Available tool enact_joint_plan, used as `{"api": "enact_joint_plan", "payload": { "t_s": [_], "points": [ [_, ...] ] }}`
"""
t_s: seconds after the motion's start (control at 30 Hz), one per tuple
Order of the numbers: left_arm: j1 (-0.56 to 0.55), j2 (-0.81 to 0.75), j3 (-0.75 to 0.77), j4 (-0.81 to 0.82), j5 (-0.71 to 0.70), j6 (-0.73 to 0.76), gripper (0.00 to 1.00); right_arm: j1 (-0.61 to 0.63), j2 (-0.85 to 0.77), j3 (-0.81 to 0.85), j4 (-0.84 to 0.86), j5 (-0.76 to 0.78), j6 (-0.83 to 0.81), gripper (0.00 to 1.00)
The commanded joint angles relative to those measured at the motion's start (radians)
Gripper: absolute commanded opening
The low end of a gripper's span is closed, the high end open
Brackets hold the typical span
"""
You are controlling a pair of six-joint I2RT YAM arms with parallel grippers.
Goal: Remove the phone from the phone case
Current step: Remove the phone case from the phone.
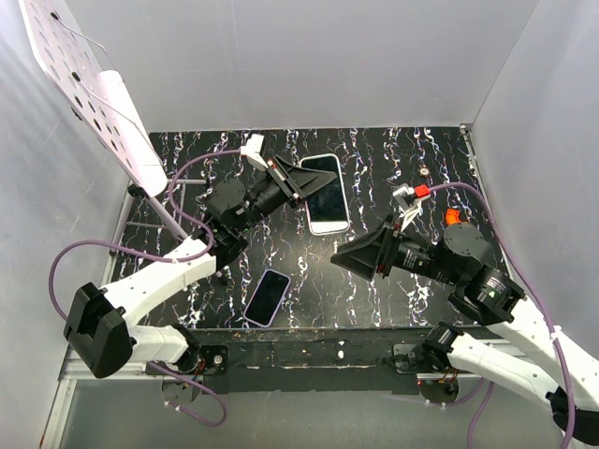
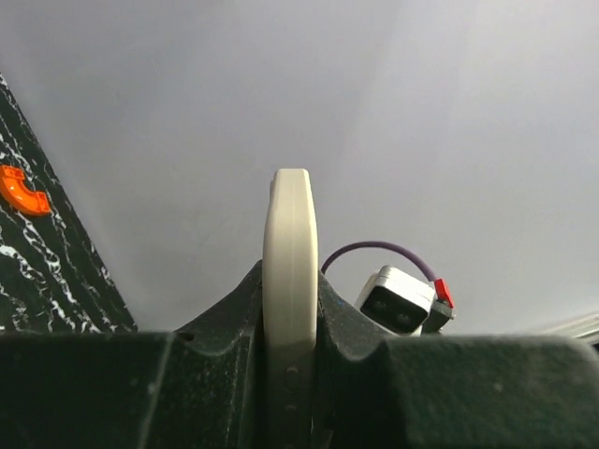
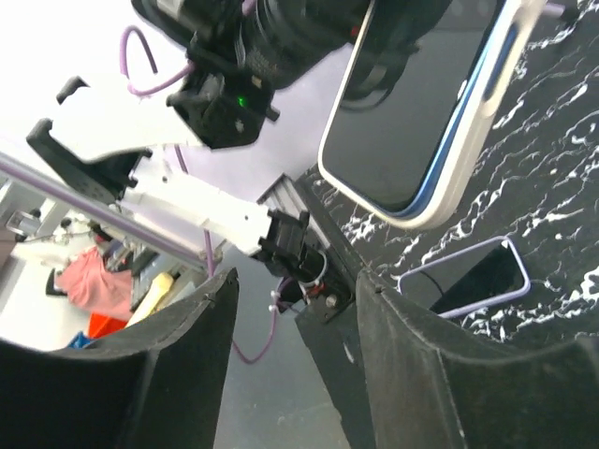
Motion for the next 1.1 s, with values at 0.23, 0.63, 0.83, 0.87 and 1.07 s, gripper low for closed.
{"api": "enact_joint_plan", "payload": {
  "t_s": [0.23,0.63,0.83,0.87,1.07],
  "points": [
    [-0.032,0.047,-0.090,0.472,-0.232,-0.238,0.00,-0.002,0.062,-0.171,0.605,0.198,-0.022,0.68],
    [-0.056,0.181,-0.043,0.712,-0.327,-0.287,0.00,0.000,0.075,-0.183,0.691,0.347,-0.057,0.54],
    [-0.061,0.210,-0.015,0.740,-0.344,-0.268,0.00,0.004,0.098,-0.202,0.742,0.365,-0.054,0.51],
    [-0.065,0.213,-0.013,0.740,-0.345,-0.264,0.00,0.006,0.101,-0.205,0.748,0.368,-0.053,0.51],
    [-0.070,0.222,-0.006,0.755,-0.348,-0.245,0.00,0.009,0.113,-0.207,0.756,0.384,-0.057,0.49]
  ]
}}
